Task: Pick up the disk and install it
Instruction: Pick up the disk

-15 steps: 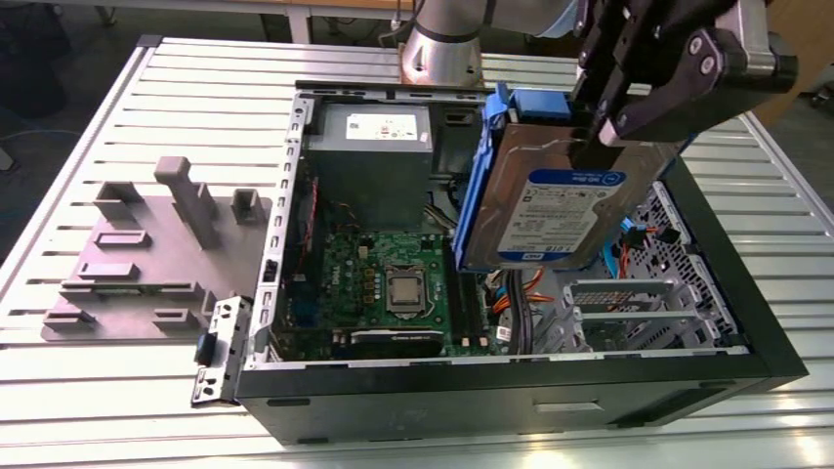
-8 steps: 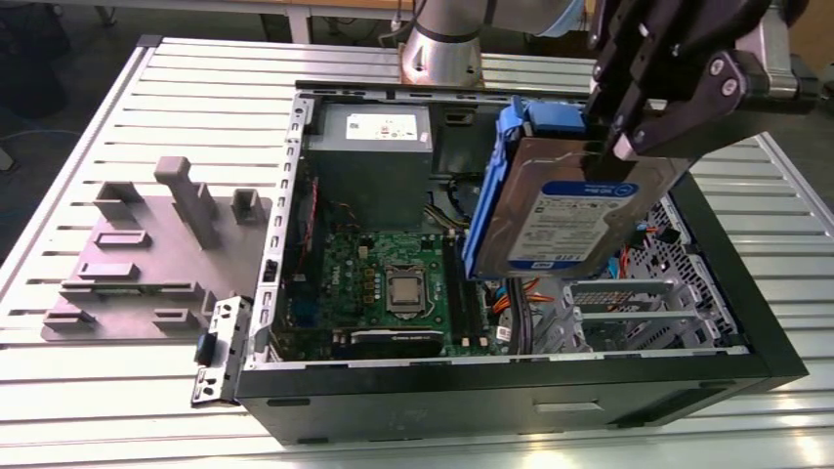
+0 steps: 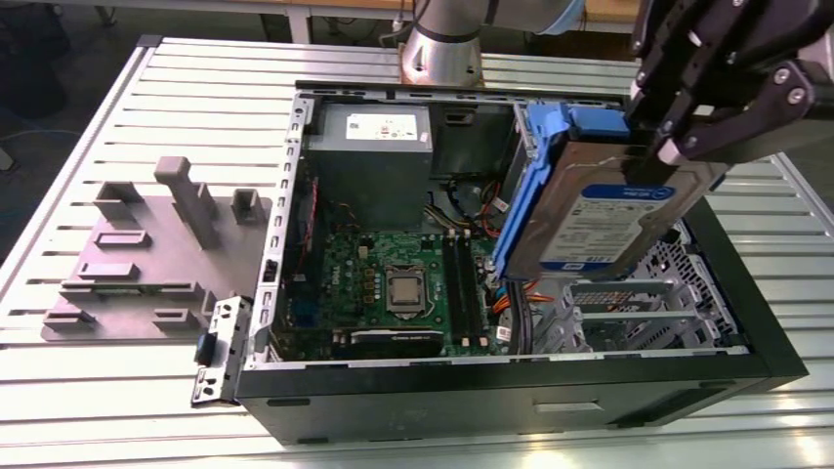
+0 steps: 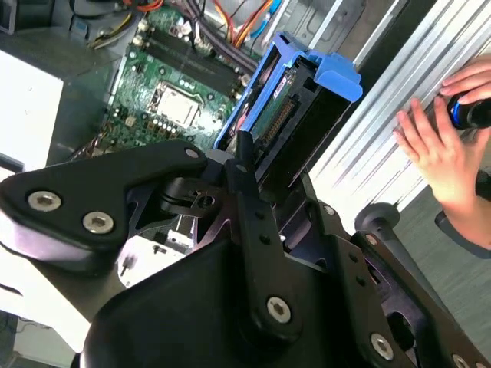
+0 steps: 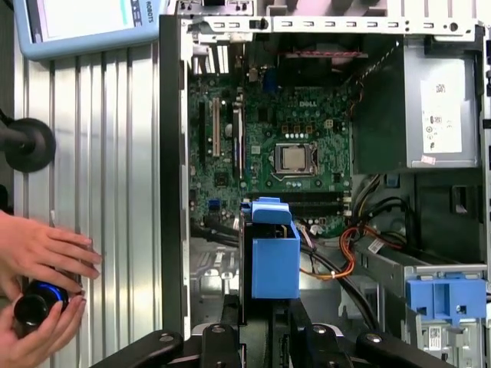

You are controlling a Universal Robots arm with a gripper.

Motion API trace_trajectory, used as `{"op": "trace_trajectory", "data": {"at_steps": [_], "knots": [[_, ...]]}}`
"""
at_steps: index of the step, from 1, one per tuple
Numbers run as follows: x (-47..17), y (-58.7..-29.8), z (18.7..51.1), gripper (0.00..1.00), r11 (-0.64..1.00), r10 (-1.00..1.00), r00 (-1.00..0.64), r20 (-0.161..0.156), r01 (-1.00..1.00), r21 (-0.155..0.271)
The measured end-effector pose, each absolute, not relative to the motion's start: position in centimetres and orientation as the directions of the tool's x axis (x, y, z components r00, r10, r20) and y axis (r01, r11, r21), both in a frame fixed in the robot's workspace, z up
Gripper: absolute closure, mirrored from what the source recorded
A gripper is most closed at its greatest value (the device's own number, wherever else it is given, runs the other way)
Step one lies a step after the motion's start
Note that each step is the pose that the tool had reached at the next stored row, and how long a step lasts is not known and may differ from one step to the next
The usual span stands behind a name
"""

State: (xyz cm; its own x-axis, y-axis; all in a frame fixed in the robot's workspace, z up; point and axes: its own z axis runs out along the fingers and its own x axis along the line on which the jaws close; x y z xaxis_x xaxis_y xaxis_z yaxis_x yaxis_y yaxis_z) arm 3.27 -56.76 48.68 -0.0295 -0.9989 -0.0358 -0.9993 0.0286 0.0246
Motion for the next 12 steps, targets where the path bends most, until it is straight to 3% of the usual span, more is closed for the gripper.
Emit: {"op": "trace_trajectory", "data": {"at_steps": [12], "knots": [[6.5, -56.8, 48.5, 0.65, 0.029, -0.999, -0.03, -0.036, -0.999, 0.026]]}}
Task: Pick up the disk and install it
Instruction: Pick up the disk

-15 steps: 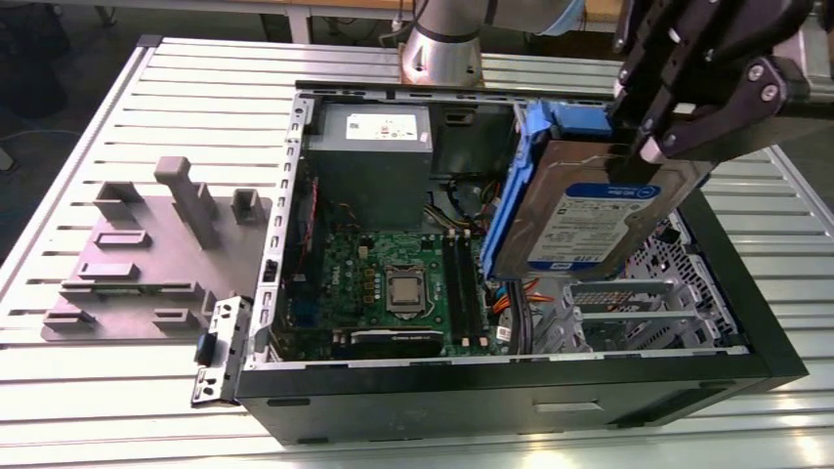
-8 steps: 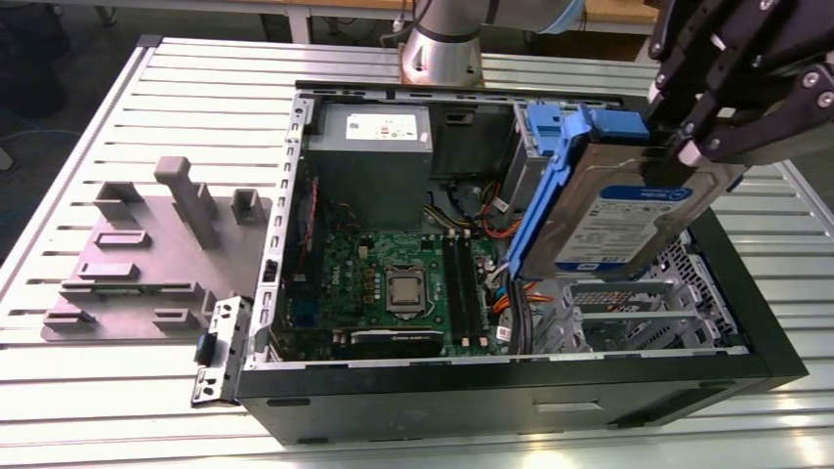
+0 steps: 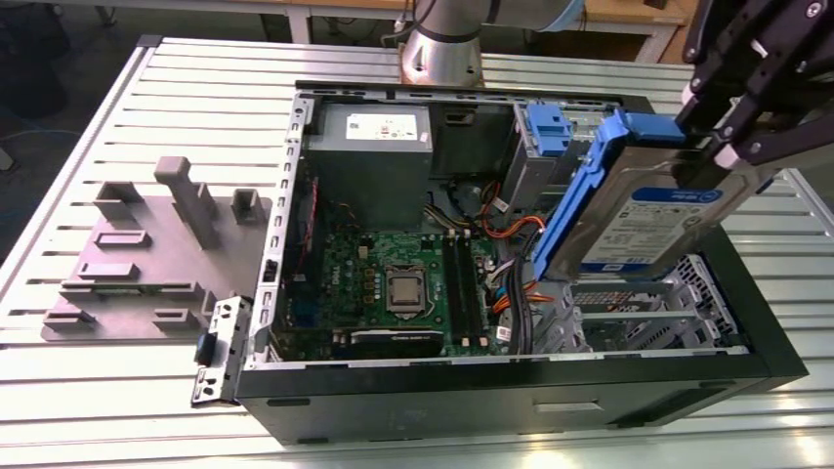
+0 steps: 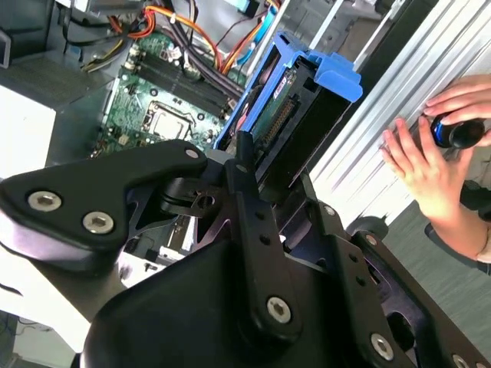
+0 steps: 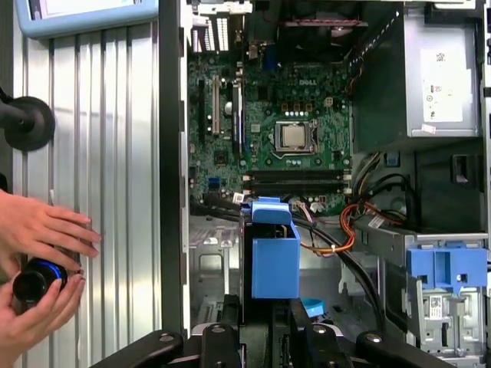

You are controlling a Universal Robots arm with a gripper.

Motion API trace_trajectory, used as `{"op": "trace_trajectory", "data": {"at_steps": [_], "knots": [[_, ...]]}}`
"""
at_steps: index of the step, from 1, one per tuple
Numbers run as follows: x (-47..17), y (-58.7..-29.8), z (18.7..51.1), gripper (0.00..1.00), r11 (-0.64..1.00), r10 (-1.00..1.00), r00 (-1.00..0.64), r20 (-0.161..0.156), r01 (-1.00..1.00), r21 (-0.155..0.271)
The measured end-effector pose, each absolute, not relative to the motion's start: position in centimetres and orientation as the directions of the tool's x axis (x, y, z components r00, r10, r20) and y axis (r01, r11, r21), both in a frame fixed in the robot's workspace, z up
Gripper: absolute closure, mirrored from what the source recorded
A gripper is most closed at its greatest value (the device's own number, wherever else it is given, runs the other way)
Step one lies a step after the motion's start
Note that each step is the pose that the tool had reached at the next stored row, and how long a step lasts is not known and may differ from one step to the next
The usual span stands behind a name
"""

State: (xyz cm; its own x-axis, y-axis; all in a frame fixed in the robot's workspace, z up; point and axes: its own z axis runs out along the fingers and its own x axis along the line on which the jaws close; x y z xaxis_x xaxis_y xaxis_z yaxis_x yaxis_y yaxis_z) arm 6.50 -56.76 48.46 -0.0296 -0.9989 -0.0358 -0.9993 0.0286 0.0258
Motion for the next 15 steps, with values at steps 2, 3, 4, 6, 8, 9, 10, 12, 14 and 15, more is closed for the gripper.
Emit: {"op": "trace_trajectory", "data": {"at_steps": [2, 3, 4, 6, 8, 9, 10, 12, 14, 15], "knots": [[6.9, -56.8, 48.4, 0.65, 0.029, -0.999, -0.03, -0.036, -0.999, 0.026], [7.0, -56.8, 48.4, 0.65, 0.029, -0.999, -0.029, -0.036, -0.999, 0.026], [7.2, -56.8, 48.4, 0.65, 0.029, -0.999, -0.03, -0.036, -0.999, 0.026], [7.6, -56.8, 48.3, 0.65, 0.029, -0.999, -0.03, -0.036, -0.999, 0.026], [8.0, -56.8, 48.3, 0.65, 0.029, -0.999, -0.03, -0.036, -0.999, 0.026], [8.2, -56.8, 48.2, 0.65, 0.029, -0.999, -0.03, -0.036, -0.999, 0.026], [8.4, -56.8, 48.2, 0.65, 0.029, -0.999, -0.03, -0.036, -0.999, 0.026], [8.8, -57.0, 48.0, 0.65, 0.029, -0.999, -0.03, -0.036, -0.999, 0.026], [9.0, -57.1, 47.8, 0.65, 0.029, -0.999, -0.03, -0.036, -0.999, 0.026], [9.1, -57.1, 47.7, 0.65, 0.029, -0.999, -0.03, -0.036, -0.999, 0.026]]}}
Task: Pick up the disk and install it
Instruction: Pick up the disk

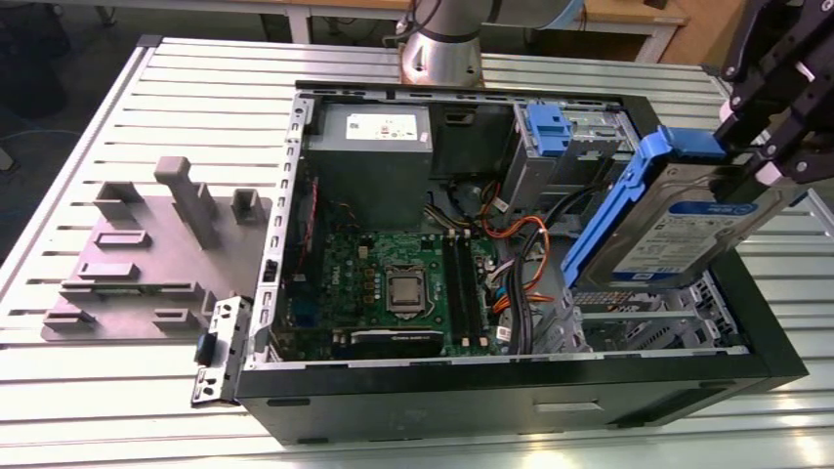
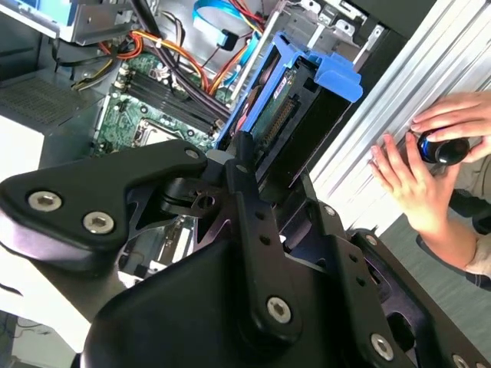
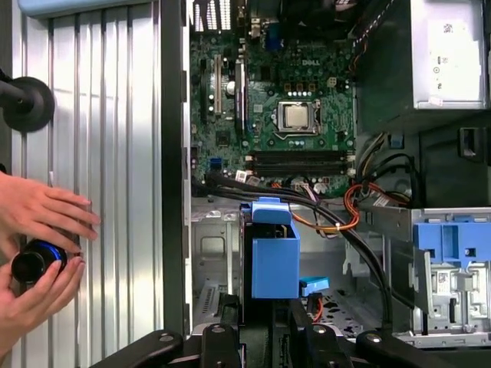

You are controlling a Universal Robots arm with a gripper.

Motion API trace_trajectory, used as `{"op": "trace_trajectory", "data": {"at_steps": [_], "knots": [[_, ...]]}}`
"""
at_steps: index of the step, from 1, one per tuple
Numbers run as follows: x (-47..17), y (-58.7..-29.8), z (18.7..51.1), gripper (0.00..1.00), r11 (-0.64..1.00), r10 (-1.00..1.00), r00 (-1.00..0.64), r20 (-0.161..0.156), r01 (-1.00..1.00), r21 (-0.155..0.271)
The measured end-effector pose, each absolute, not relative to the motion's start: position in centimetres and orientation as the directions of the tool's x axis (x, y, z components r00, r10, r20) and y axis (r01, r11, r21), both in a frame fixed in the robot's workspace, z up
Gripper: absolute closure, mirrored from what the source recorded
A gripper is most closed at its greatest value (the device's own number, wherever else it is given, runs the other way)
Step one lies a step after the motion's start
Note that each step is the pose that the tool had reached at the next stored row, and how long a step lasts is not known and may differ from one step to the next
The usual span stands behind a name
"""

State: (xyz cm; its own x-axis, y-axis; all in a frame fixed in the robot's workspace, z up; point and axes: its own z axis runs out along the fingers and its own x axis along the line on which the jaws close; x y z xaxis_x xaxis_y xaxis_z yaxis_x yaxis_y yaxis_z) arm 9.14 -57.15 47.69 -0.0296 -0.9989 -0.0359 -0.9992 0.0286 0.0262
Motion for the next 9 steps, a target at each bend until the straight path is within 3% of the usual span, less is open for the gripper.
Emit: {"op": "trace_trajectory", "data": {"at_steps": [9], "knots": [[10.07, -57.32, 46.94, 0.65, 0.029, -0.999, -0.03, -0.036, -0.999, 0.027]]}}
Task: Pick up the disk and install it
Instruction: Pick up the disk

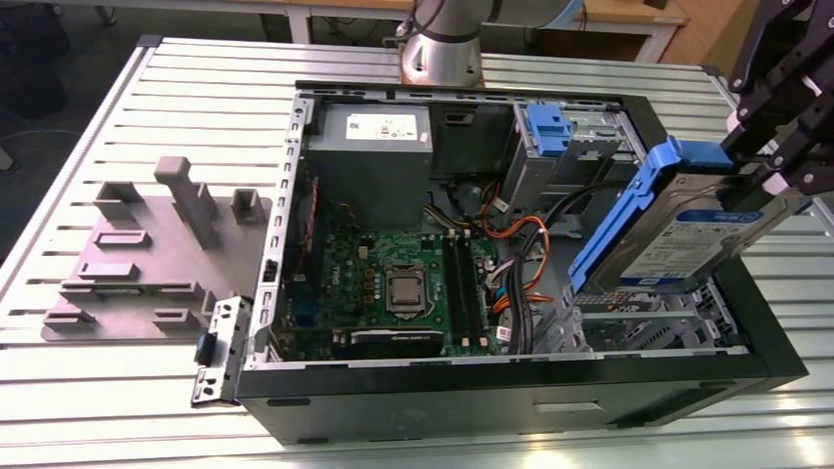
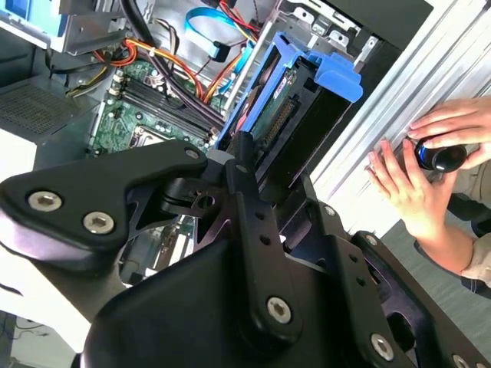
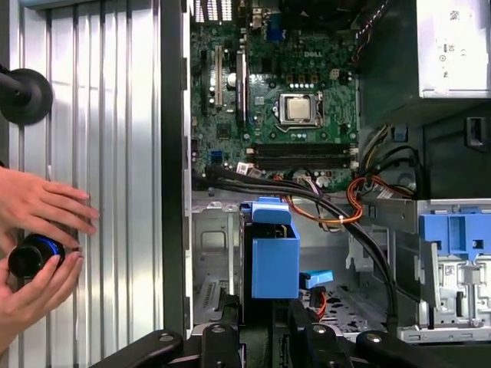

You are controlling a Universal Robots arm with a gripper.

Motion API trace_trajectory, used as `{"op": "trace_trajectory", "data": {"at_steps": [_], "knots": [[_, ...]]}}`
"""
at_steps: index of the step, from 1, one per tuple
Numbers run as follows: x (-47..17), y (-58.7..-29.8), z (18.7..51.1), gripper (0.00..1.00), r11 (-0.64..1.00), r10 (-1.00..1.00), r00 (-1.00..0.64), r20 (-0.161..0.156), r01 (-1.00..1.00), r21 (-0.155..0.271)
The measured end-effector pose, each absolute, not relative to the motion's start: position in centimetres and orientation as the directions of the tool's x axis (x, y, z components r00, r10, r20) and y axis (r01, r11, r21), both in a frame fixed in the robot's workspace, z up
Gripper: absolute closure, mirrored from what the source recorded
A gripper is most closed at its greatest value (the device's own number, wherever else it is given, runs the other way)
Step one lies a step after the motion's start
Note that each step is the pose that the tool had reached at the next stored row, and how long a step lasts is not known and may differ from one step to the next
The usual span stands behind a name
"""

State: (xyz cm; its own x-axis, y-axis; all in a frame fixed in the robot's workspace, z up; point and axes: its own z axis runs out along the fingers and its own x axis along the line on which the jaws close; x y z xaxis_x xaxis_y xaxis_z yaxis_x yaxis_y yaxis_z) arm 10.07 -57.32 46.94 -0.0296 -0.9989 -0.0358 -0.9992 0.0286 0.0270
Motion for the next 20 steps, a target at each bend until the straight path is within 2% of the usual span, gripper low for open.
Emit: {"op": "trace_trajectory", "data": {"at_steps": [20], "knots": [[10.9, -57.5, 45.6, 0.65, 0.029, -0.999, -0.03, -0.036, -0.999, 0.027]]}}
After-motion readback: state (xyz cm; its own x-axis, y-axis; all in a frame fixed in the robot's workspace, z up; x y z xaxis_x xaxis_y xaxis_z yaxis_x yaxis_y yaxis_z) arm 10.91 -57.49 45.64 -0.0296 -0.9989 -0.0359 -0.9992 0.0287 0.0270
